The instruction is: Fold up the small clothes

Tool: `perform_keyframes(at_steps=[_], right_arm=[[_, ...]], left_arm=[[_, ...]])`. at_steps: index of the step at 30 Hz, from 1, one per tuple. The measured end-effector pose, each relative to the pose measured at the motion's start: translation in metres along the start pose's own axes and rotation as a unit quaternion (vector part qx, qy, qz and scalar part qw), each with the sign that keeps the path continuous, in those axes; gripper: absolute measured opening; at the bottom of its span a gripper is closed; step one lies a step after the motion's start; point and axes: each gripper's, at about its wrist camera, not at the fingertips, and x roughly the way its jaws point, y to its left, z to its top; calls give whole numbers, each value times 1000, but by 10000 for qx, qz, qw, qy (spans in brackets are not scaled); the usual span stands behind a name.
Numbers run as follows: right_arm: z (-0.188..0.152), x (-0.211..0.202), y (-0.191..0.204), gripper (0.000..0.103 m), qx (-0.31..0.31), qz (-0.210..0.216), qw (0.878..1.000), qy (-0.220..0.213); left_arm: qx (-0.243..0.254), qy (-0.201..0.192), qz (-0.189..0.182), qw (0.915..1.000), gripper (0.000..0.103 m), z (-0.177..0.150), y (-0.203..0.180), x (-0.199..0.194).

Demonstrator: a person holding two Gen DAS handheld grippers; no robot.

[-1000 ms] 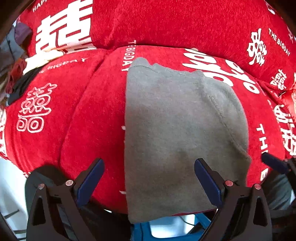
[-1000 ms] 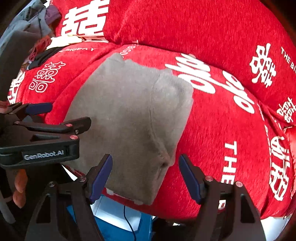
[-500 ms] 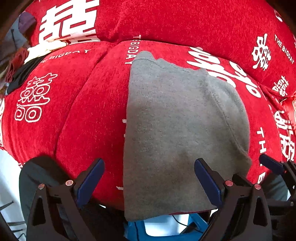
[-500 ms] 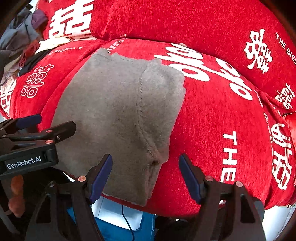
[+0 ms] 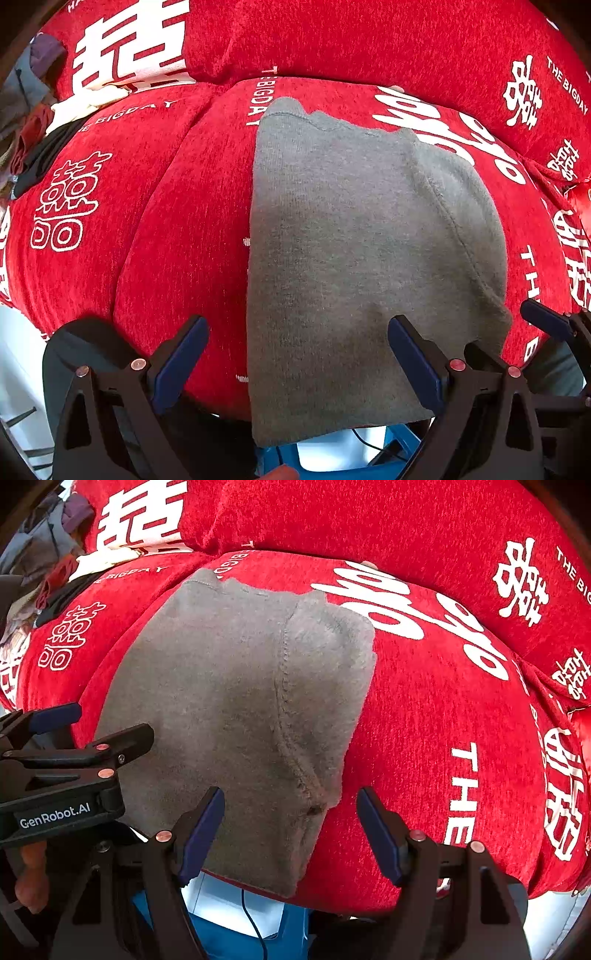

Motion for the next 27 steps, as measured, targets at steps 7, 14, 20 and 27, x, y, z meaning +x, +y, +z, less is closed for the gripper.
perform_keyframes(at_steps=[7, 14, 20, 27], right_arm=[[1, 0, 2, 77, -16, -19, 10000, -4], [1, -1, 2, 77, -40, -28, 10000, -15], [1, -1, 1, 77, -44, -15, 10000, -16], [1, -1, 1, 77, -56, -11, 10000, -19]], left_arm=[[-2, -21, 7, 10000, 98, 0, 0, 0], [-6, -28, 6, 10000, 98, 0, 0, -1], [-20, -17, 15, 10000, 98, -1, 0, -1], [-28, -6, 14, 10000, 98, -2, 1, 0]])
